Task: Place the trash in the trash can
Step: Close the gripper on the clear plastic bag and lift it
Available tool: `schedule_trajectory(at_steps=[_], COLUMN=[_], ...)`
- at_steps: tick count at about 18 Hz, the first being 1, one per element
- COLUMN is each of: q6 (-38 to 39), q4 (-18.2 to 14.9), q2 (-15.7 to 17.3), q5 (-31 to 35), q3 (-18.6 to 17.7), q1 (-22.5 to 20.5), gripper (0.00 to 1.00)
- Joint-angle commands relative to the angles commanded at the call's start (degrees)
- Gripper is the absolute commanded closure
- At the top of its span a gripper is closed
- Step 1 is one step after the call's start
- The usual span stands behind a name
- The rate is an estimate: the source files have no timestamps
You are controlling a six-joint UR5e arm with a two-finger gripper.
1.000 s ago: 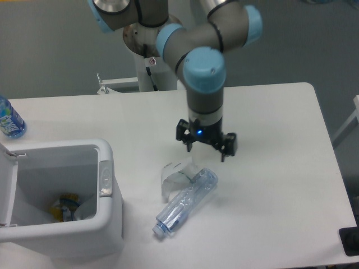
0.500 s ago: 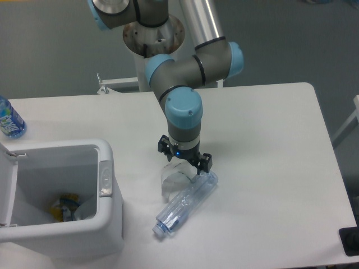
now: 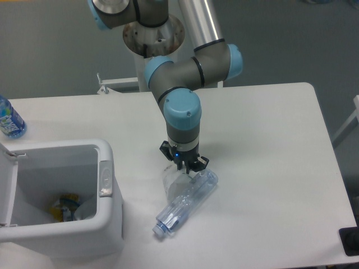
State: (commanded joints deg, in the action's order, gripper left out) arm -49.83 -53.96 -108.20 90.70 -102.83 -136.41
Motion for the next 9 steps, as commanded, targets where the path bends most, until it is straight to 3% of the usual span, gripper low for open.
schedule_trajectory(at_steps=[3, 7, 9], q6=[-0.6, -3.3, -3.2], q4=[-1.3, -8.2, -9.3], q2=[1.7, 4.5, 6.8], q5=[-0.1, -4.0, -7.5], q3=[0.6, 2.6, 3.3], q1=[-0.5, -1.5, -2.4], gripper=[1.0, 1.0, 1.0])
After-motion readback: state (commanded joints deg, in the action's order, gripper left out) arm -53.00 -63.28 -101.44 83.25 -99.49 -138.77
